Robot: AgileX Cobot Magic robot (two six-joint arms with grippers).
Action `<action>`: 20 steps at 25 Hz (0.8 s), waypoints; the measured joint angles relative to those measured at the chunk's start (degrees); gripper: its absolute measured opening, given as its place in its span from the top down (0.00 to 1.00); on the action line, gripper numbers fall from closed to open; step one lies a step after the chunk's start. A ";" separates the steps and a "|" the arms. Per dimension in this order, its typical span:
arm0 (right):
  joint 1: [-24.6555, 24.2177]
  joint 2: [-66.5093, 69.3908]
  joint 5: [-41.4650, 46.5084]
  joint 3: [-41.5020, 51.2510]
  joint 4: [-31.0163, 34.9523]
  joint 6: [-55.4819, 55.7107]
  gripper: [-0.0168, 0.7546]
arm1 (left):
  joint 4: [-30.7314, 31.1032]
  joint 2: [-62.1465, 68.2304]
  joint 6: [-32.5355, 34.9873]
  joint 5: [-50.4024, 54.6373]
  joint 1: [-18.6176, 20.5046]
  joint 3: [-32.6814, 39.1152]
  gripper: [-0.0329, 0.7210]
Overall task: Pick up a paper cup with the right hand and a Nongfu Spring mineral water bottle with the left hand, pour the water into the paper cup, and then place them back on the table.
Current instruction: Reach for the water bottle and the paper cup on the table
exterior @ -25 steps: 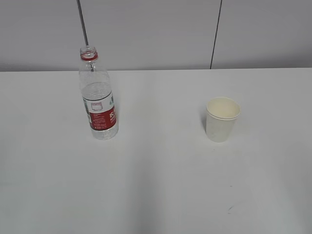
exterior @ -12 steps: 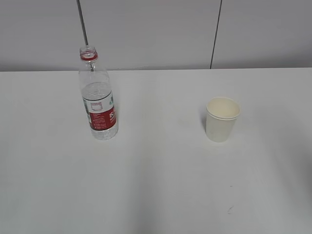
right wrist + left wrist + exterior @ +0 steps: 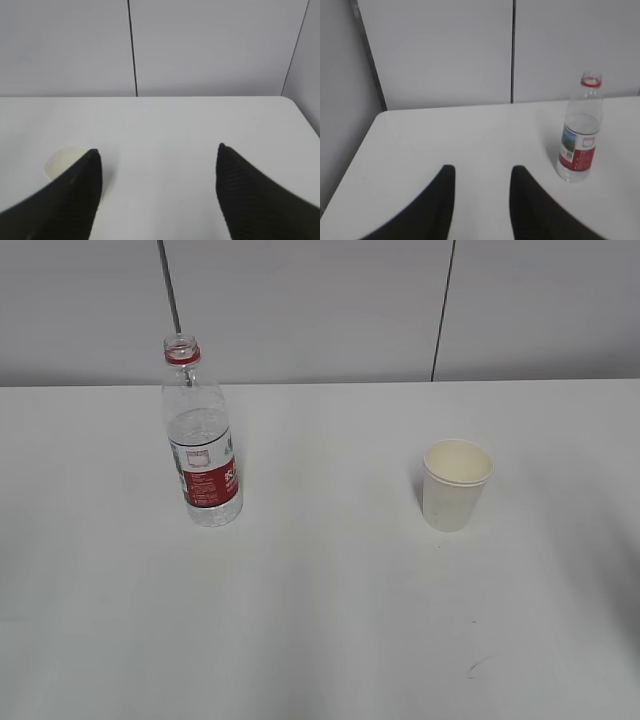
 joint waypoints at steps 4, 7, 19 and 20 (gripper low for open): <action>0.00 5.92 -4.85 0.50 0.13 0.00 0.29 | 0.00 7.93 0.65 -10.71 0.00 0.00 0.64; 0.00 9.44 -9.65 0.59 0.13 0.00 0.29 | -0.06 15.10 1.12 -20.39 0.00 0.00 0.64; 0.00 21.41 -25.39 0.59 -4.05 5.88 0.29 | -3.99 39.54 0.88 -60.57 0.00 9.57 0.64; 0.00 22.74 -26.70 0.59 -6.26 7.02 0.29 | -3.99 40.95 0.37 -63.44 0.00 11.03 0.64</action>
